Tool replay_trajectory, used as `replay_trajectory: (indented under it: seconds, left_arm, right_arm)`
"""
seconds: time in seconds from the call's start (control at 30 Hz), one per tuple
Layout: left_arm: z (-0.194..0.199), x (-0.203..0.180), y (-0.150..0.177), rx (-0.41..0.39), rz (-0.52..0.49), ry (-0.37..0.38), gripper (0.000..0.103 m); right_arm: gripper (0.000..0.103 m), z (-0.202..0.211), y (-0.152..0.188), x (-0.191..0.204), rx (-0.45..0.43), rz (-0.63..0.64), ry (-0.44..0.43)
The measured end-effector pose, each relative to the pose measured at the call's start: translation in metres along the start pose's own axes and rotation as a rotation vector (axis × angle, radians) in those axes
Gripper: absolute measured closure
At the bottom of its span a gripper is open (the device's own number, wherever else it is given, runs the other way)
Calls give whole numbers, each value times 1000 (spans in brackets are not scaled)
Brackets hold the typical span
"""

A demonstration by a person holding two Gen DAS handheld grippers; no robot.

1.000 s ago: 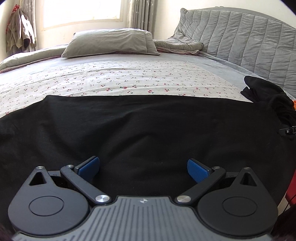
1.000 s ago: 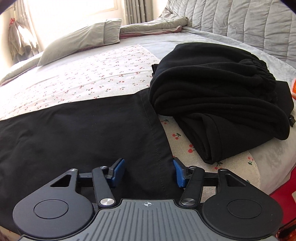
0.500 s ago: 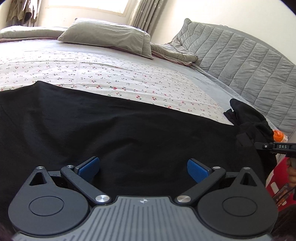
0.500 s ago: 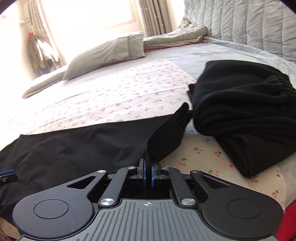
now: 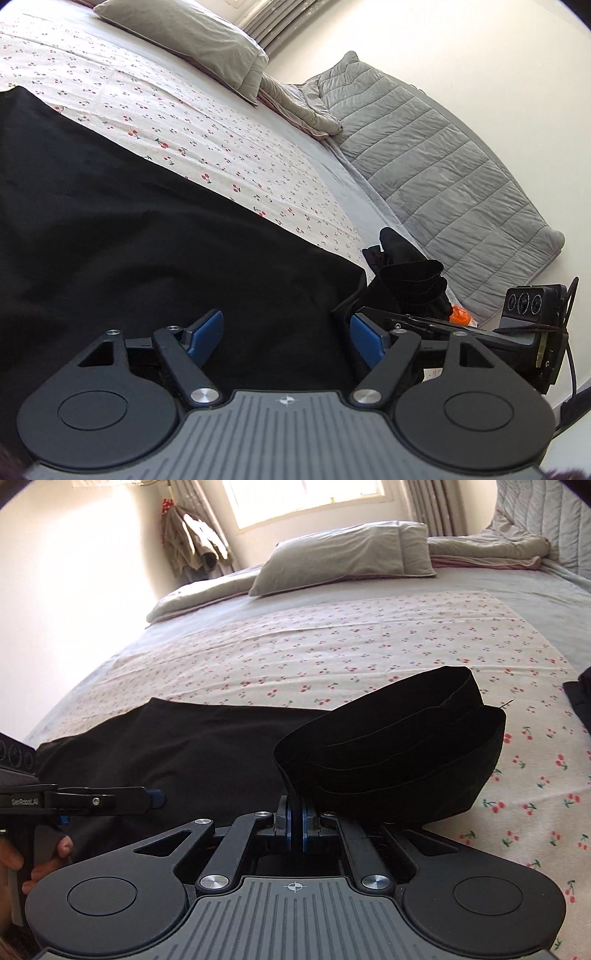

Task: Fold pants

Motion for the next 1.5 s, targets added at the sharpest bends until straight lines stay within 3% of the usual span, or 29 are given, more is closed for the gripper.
replay_trajectory:
  seconds: [0.23,0.4,0.6,0.7,0.77,1.0,1.17,1.27,1.37,1.5]
  left_arm:
    - [11,22,-21,-50,165,50,25]
    - [20,38,-32,-83,273,88,27]
    - [26,46,-39,-100,327,121,28]
    - [30,49,-41,-105,341,128,28]
    - [31,52,-42,-103,349,133,30]
    - [36,57,-41,-105,329,88,41]
    - [30,56,-41,-96,289,37,59]
    - [34,54,-46,-104,282,65,70]
    - [46,53,-51,-141,269,104,70]
    - [52,59,-53,-139,259,66,70]
  right_arm:
    - [97,-23,-26,33,-6,6,-137]
    - [97,-48,-33,62,38,20,-239]
    - [91,-66,-25,97,97,60,-331]
    - [74,-62,-24,108,103,64,-400]
    - [56,-54,-24,112,84,68,-438]
    - [55,-34,-26,97,24,38,-409]
    - [53,-45,-11,86,82,7,-372]
    - [53,-52,6,102,127,16,-415]
    - [53,-53,19,130,121,148,-403]
    - [53,-41,25,153,123,186,-531]
Point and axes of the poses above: each gripper's, at about its wrist camera, not at the fingertips, and z roughly against the way its jaws point, x to its left, y to its underside, the point moved 8 cm from there along -z, roughly the way its jaws point, and after that the axes turned 11 degrees about z, right-handed, at the moved point
